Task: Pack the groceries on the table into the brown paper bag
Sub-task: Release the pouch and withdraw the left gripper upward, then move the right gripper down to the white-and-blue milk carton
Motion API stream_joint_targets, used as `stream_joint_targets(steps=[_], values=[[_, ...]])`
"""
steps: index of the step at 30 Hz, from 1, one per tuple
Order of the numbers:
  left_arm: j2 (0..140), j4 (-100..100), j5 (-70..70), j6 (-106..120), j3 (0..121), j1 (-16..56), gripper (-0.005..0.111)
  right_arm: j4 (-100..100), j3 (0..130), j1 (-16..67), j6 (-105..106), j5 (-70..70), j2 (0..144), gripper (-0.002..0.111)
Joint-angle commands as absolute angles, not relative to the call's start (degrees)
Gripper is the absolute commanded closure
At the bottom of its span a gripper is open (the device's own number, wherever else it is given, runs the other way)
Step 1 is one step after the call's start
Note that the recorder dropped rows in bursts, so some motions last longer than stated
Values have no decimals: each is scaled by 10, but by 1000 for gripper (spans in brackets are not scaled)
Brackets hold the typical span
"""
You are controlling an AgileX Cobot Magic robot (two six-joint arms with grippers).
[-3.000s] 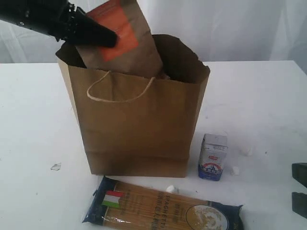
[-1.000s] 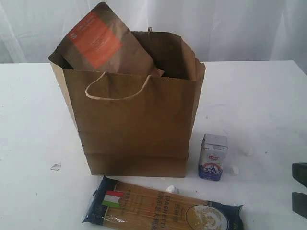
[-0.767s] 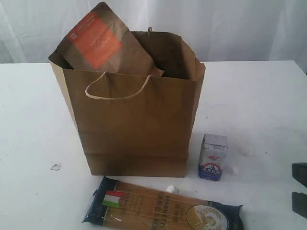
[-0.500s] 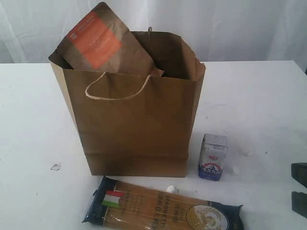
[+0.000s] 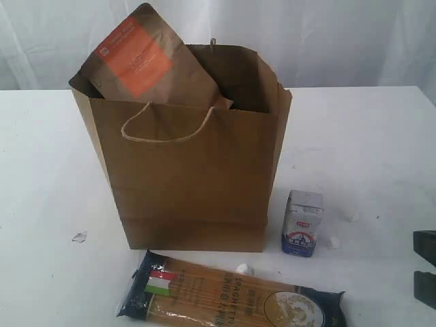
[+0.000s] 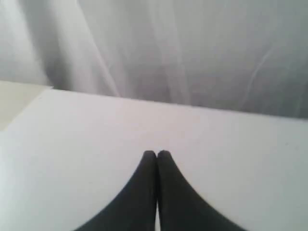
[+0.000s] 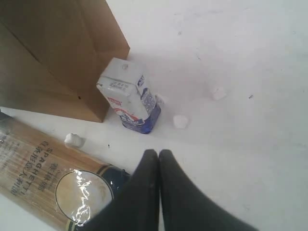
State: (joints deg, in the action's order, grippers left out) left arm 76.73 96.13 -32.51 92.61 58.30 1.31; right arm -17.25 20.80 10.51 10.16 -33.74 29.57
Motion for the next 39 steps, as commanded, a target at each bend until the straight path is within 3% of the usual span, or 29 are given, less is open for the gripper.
stream_joint_targets(steps=[1, 6, 10, 13, 18, 21, 24, 26, 33, 35, 39], values=[[678, 919, -305, 987, 474, 12, 107, -174, 206, 103, 103, -298, 297, 108], [564, 780, -168, 856, 362, 12, 107, -181, 206, 103, 103, -142, 297, 108], [489, 649, -188, 617, 253, 12, 107, -179, 215, 103, 103, -7, 306, 108], [413, 580, -180, 494, 177, 12, 107, -179, 286, 103, 127, -171, 396, 108], [306, 548, -49, 501, 182, 12, 107, -185, 469, 103, 363, -516, 624, 108], [229, 548, 102, 499, 221, 13, 107, -193, 561, 103, 430, -566, 710, 108], [156, 557, 122, 492, 227, 13, 107, -195, 583, 103, 566, -563, 755, 106], [125, 556, 102, 476, 227, 13, 107, -200, 580, 103, 626, -569, 767, 98], [67, 515, 41, 470, 179, 13, 107, -212, 578, 103, 658, -568, 788, 43], [65, 514, 12, 468, 144, 13, 107, -212, 578, 103, 658, -547, 791, 36], [65, 518, -71, 464, 66, 13, 107, -236, 578, 103, 671, -523, 804, 35]])
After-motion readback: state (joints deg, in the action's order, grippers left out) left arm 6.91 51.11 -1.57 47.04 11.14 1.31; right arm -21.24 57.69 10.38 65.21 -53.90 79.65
